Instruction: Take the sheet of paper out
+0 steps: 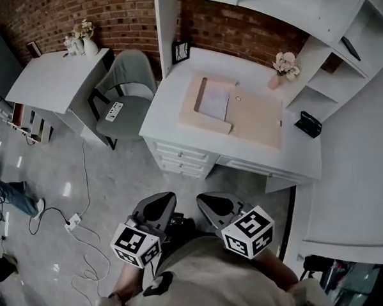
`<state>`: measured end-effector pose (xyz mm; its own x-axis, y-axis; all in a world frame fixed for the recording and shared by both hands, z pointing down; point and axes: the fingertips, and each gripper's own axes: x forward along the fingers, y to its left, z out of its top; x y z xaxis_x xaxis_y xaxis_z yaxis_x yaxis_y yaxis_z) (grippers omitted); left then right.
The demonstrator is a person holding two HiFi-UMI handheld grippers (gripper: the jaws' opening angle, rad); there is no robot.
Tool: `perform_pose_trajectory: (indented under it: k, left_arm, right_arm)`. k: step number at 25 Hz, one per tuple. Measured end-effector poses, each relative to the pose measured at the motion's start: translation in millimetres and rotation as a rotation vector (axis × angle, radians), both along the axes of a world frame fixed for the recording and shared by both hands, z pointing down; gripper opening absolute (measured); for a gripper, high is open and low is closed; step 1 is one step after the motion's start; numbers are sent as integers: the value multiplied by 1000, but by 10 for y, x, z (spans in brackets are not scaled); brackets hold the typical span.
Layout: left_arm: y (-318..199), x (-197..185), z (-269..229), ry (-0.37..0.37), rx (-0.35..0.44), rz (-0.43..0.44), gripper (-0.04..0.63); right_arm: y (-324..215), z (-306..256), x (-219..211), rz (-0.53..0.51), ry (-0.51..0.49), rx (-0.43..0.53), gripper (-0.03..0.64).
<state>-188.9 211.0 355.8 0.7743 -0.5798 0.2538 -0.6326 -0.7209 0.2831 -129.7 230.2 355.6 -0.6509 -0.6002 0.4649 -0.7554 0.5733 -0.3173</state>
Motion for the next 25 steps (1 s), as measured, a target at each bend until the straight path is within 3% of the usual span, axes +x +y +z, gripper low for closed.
perform_pose_trajectory:
  k: [14,25]
  left_arm:
    - [-43,288,74,-27,-32,41,15]
    - [-205,909,94,-46,-50,95,15]
  right_arm:
    - [-120,68,163,1,-24,-25,29]
    - [-278,108,583,-11,-57,-29,29]
